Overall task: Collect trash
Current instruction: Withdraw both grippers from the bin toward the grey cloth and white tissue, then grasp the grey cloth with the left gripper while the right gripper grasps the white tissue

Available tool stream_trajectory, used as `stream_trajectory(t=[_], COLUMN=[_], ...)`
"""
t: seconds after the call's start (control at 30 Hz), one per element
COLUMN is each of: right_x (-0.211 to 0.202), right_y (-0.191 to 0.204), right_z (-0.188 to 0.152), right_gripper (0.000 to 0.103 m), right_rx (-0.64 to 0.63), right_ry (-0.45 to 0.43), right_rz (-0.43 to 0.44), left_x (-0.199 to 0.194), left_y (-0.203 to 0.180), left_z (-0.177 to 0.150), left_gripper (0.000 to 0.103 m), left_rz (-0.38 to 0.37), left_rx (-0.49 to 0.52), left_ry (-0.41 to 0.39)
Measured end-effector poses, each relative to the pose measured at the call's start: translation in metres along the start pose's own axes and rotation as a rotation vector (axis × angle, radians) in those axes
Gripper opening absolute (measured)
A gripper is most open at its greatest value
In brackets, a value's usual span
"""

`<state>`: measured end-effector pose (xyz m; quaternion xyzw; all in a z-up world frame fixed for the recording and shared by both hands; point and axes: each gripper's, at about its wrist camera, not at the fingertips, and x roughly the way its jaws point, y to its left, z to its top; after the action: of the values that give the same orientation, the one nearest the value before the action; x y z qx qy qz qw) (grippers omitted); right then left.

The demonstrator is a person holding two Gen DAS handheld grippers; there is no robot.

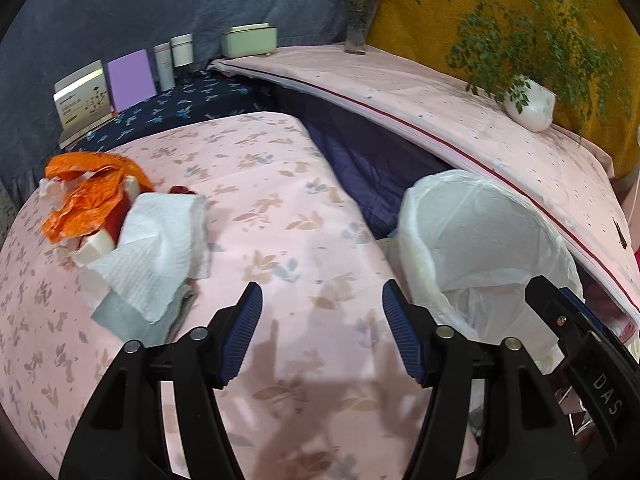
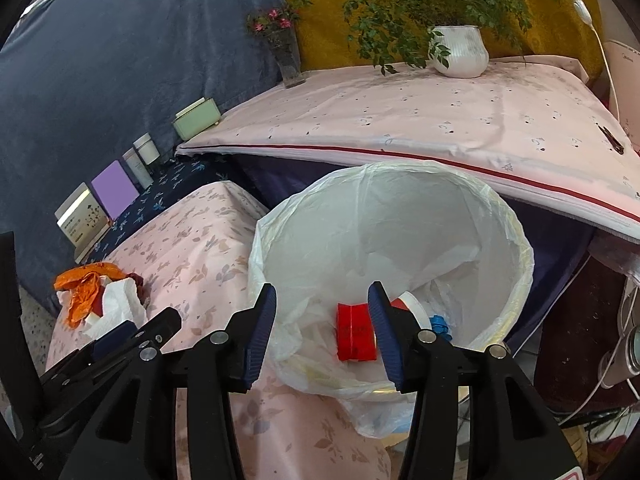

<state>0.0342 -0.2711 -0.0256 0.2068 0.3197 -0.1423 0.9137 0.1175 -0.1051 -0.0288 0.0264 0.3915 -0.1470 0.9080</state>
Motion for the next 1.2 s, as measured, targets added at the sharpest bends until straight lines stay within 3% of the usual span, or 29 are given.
stream_trajectory(t=[0.17,0.33,0.73,0.93,1.03,1.2], right_x=[-0.001,0.001,0.012,0.019,0.022,0.026], right_y=[0.023,0.045,0.099,0.113,0.120,0.136], right_z=[-0.005,-0.011,-0.034,-0.041,-0.043,-0.047], right_gripper=[0.047,0.047,0.047,0.047,0.047,0.047], right_rx=[-0.040,-0.074,-0.159,-0.183,-0.189,-0.210], right_ry=[0.011,0.032,0.082,0.105,0.113,0.132], right_rz=[0.023,0.050,0.105,0.119,0.126,0.147], left_x=[-0.004,-0.010,-0.002,0.004,0.003,-0.009], left_y=[0.027,0.057,0.119,0.120,0.122,0.130], left_z=[-0.005,-0.013,-0.040,-0.046,-0.047,-0.047], left_gripper=[0.064,0.077,0.077,0.048,0.020,0.007], left_rz=[0.029,0.081,0.120,0.108,0.084,0.079], left_rx=[-0.041,-0.086,-0.194,-0.170,-0.169,-0.193], left_ry=[0.004,0.003,0.078,0.100,0.103,0.076])
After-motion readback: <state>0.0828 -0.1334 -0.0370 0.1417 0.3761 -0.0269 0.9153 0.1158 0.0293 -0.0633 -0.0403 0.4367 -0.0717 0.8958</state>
